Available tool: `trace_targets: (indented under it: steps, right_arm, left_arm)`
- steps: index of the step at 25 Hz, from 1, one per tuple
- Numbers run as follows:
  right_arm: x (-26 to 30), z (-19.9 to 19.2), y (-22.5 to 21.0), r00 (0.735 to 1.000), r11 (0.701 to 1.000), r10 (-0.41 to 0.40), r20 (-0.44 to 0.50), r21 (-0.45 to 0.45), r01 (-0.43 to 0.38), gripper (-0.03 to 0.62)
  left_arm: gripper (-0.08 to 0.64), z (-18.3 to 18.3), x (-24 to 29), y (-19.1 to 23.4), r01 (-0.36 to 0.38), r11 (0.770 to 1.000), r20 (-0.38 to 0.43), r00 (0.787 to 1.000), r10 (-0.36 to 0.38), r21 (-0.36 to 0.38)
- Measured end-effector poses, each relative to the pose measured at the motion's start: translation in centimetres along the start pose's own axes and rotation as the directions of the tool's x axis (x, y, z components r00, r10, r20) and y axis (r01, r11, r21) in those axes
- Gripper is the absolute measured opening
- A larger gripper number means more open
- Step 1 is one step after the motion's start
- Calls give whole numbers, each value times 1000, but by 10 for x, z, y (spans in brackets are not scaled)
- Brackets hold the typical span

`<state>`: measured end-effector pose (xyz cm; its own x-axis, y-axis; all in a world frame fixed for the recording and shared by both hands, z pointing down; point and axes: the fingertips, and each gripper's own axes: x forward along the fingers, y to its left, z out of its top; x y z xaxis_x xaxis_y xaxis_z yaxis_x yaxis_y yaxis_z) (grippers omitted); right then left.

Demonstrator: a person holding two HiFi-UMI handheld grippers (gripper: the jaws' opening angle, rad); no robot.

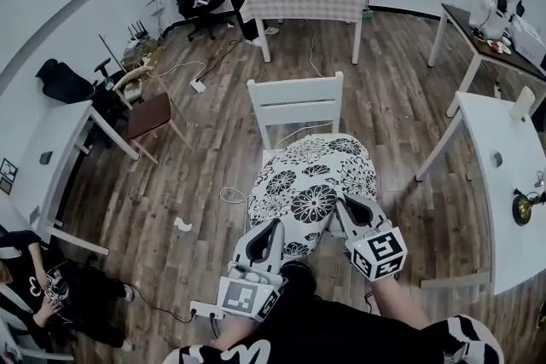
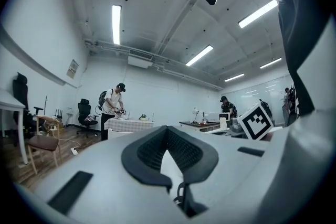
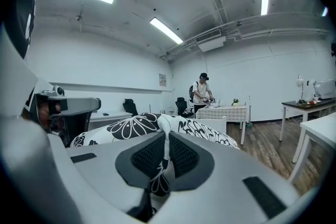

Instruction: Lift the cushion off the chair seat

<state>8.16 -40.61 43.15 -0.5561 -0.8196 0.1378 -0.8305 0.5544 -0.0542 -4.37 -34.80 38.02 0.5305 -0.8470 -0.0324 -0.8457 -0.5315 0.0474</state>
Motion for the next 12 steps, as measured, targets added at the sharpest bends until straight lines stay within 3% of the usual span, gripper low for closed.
trace_targets:
  steps: [12]
  right_arm:
    - [-27,21,-1,997,998,12,75,53,-16,31]
  left_arm:
    - [0,3,-4,-22,6,1000,0,1000,-6,-19]
